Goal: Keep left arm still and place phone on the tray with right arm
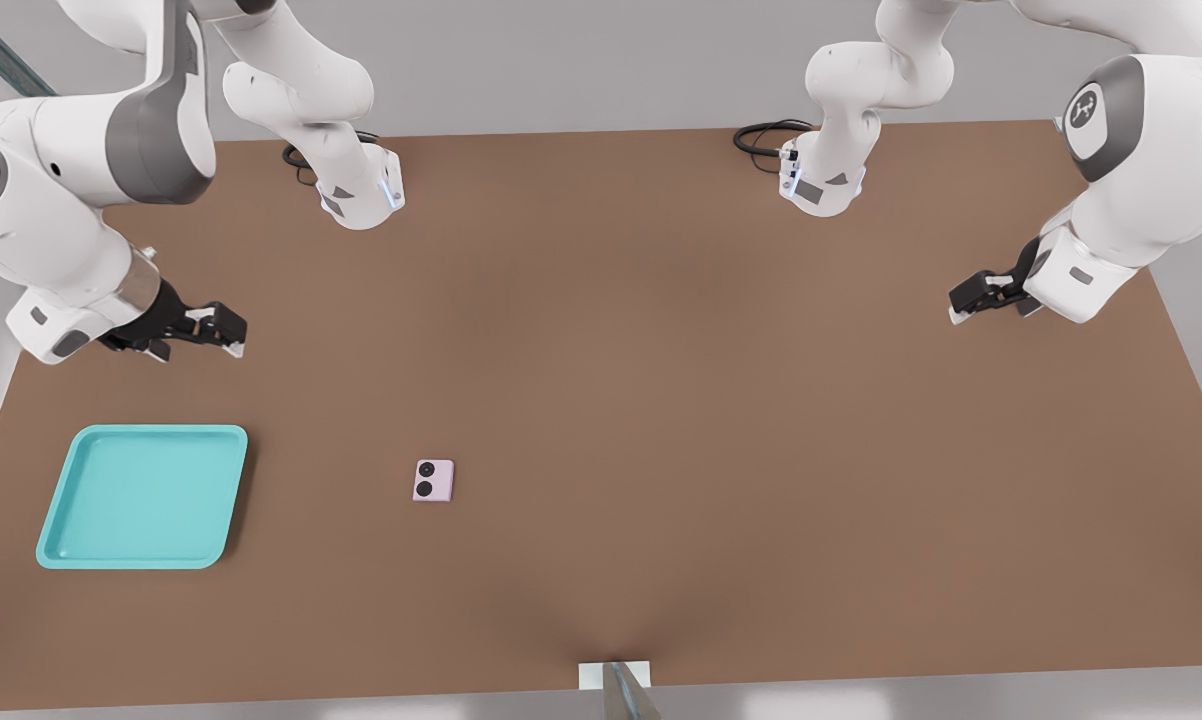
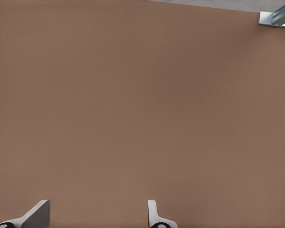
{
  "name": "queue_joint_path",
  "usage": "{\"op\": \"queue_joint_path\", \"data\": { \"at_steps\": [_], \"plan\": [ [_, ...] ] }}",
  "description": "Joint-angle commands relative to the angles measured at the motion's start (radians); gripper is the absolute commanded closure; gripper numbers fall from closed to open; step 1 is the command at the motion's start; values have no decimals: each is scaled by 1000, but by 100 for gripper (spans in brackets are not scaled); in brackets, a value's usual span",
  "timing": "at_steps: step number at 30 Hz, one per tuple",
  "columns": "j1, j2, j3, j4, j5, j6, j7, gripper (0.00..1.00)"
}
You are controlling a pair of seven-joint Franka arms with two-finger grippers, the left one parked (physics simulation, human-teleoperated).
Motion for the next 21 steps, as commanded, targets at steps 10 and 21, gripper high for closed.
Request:
{"op": "queue_joint_path", "data": {
  "at_steps": [10, 21],
  "plan": [
    [77, 382, 5, 6, -26, 396, 82, 0],
    [192, 549, 19, 10, -12, 506, 344, 0]
  ]
}}
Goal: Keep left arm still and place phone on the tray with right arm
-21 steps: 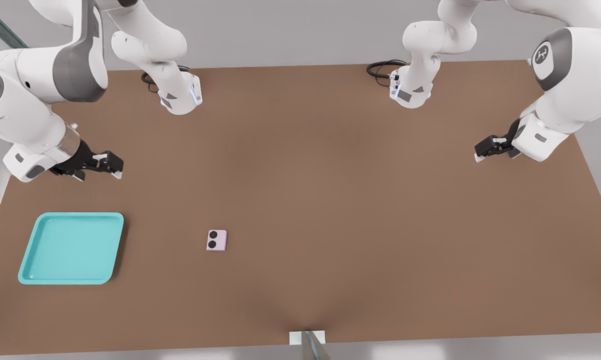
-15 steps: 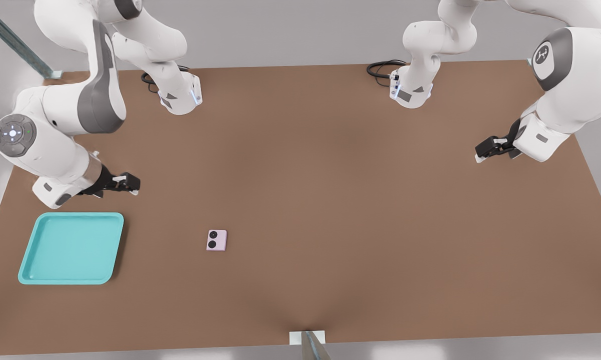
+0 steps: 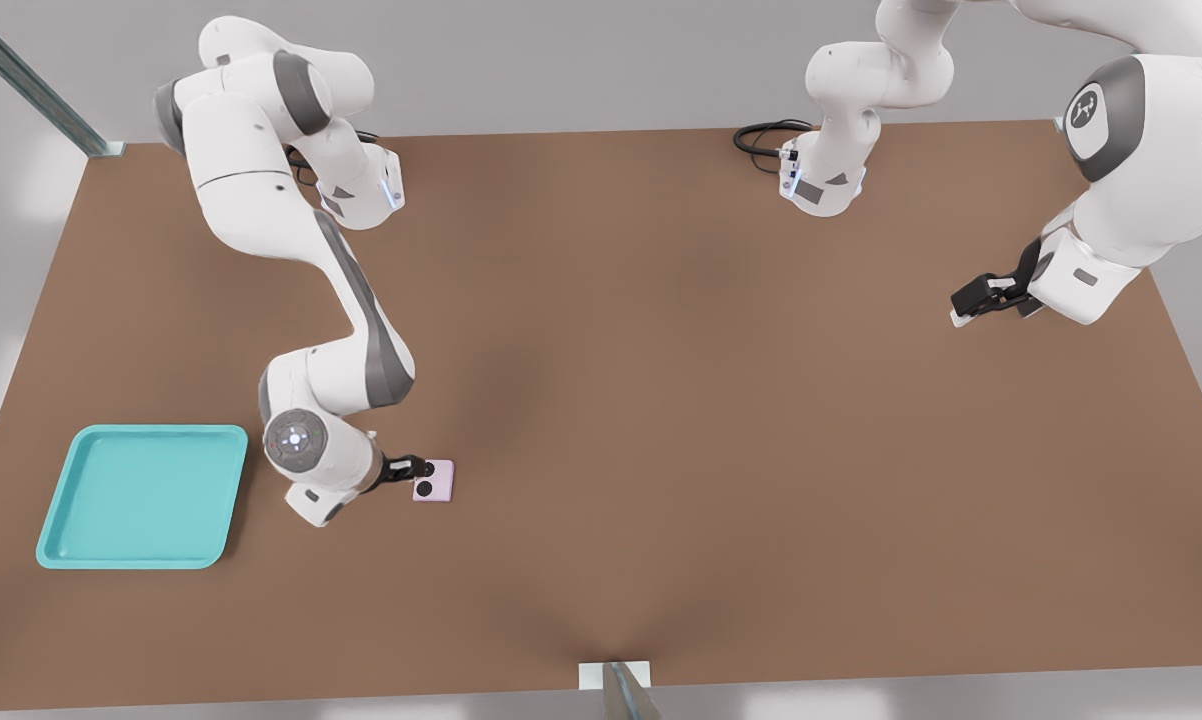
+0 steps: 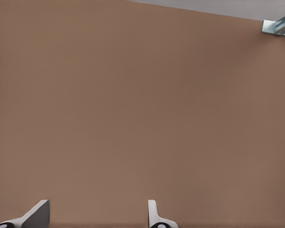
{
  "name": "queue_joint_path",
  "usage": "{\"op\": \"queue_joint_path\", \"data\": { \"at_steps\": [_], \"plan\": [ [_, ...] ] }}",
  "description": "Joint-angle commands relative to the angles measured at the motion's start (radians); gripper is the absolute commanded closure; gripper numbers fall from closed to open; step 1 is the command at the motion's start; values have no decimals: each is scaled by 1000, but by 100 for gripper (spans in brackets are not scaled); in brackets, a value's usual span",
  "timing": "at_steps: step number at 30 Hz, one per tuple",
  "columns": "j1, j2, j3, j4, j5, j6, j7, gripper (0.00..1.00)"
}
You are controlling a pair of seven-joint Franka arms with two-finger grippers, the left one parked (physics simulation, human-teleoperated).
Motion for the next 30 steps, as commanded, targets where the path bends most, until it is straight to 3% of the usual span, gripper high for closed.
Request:
{"op": "queue_joint_path", "data": {
  "at_steps": [1, 11, 30],
  "plan": [
    [13, 24, 13, -3, 3, 68, 210, 0],
    [13, 105, 15, -62, 58, 157, 264, 0],
    [8, 145, 10, -104, 49, 262, 250, 0]
  ]
}}
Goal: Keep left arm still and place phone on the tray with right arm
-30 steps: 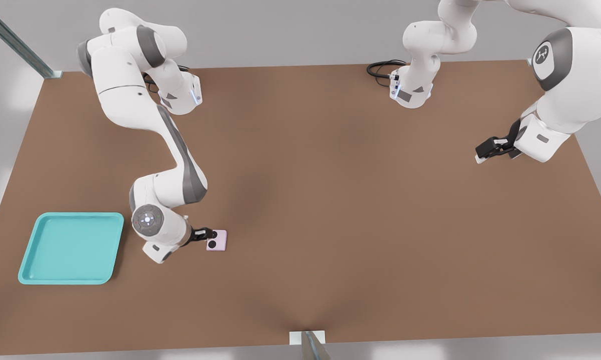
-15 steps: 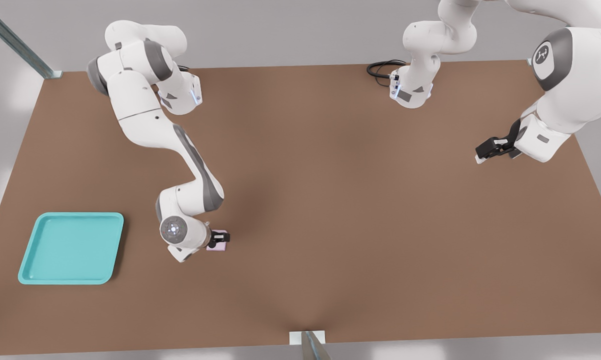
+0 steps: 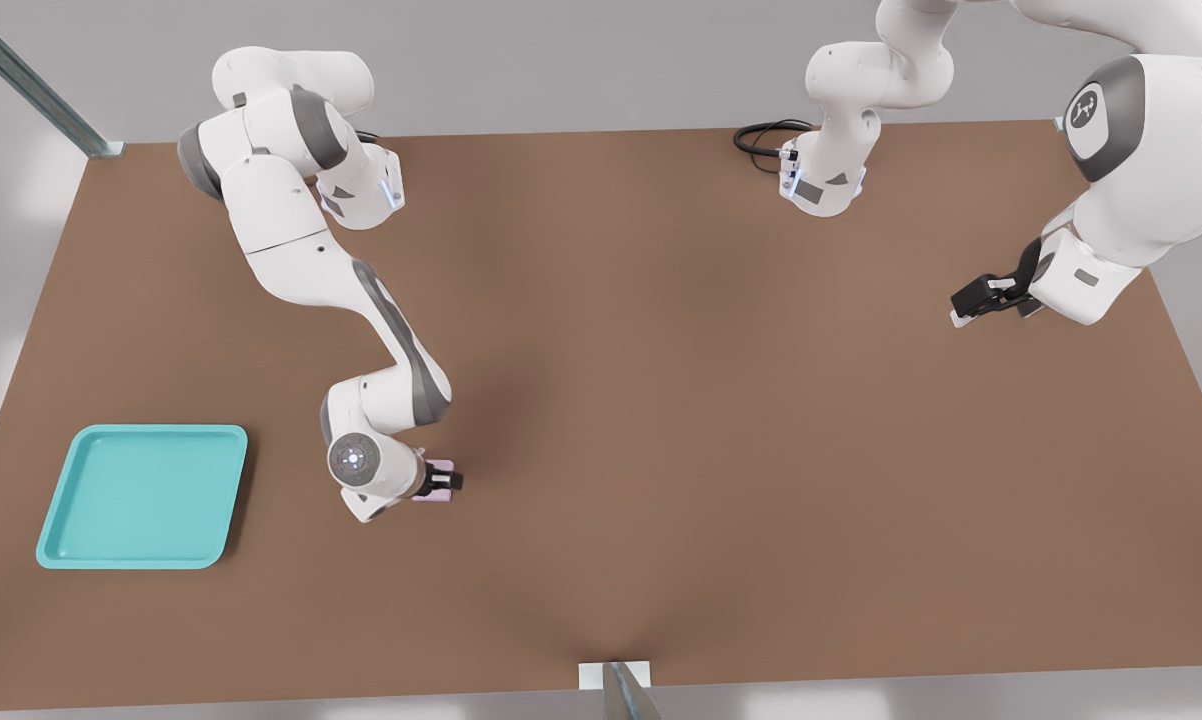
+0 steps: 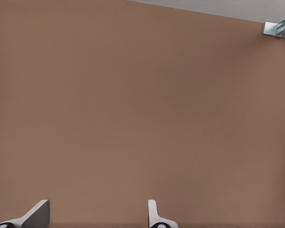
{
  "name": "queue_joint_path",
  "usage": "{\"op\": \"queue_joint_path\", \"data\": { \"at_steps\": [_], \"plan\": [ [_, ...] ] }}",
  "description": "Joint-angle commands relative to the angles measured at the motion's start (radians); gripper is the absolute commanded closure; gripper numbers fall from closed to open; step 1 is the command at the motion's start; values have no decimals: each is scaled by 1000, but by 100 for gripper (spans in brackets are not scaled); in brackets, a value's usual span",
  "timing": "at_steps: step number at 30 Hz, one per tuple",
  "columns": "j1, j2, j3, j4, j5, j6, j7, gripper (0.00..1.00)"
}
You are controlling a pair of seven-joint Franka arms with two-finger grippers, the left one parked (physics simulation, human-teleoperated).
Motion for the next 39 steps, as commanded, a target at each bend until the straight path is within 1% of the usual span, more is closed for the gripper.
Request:
{"op": "queue_joint_path", "data": {
  "at_steps": [1, 7, 17, 19, 24, 29, 31, 35, 38, 39],
  "plan": [
    [-2, -1, -3, 0, -2, 20, 37, 0],
    [-5, 30, -3, 0, -2, 35, 14, 0],
    [-4, 45, -3, 0, -4, 61, 14, 0],
    [-4, 45, -1, 0, -4, 61, 14, 13],
    [-4, 45, -1, 0, -2, 61, 14, 18],
    [-5, 40, -1, 7, -2, 52, 14, 19],
    [-8, 17, -3, 7, -2, 46, -7, 18],
    [-97, -76, -3, 7, -2, -20, -121, 18],
    [-207, -99, -3, 10, -2, -51, -293, 19],
    [-258, -99, -3, 10, -4, -51, -382, 18]
  ]
}}
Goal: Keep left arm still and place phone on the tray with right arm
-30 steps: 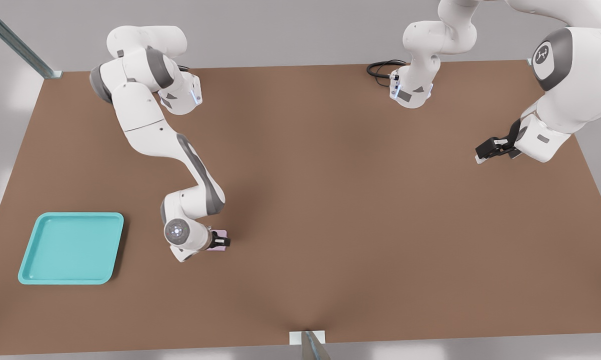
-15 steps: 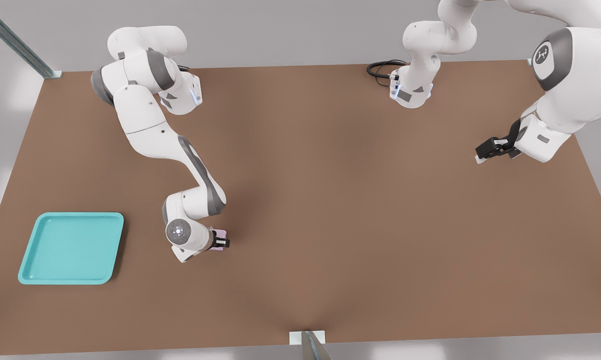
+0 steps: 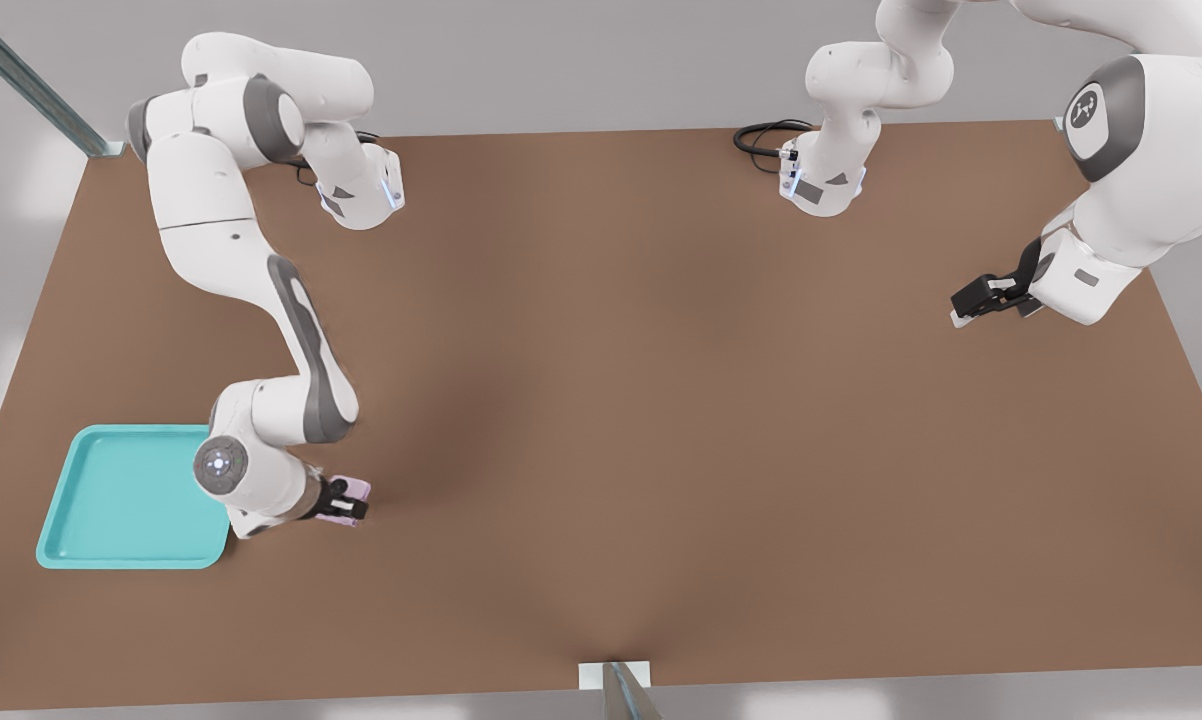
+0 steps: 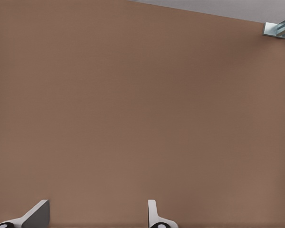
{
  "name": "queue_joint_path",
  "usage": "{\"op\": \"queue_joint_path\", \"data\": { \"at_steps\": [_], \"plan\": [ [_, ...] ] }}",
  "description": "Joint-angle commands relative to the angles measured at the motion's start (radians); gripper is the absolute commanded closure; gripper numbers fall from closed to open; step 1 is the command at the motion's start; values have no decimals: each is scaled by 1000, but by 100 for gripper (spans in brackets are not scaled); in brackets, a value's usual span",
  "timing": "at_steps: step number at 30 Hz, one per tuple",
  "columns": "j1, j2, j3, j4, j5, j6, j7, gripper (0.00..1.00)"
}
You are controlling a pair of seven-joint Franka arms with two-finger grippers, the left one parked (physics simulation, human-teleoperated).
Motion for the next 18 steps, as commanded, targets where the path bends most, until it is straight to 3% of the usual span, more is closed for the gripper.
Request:
{"op": "queue_joint_path", "data": {
  "at_steps": [1, 9, 12, 13, 15, 18],
  "plan": [
    [-61, -7, -1, 1, -58, -37, -330, 18],
    [-380, 58, -7, 63, -65, -6, -822, 18],
    [-391, 88, -7, 65, -60, 2, -828, 13],
    [-391, 94, -5, 64, -58, 2, -827, 0],
    [-388, 91, 2, 88, -60, -6, -819, 0],
    [-217, -99, 8, 169, -93, -194, -649, 0]
  ]
}}
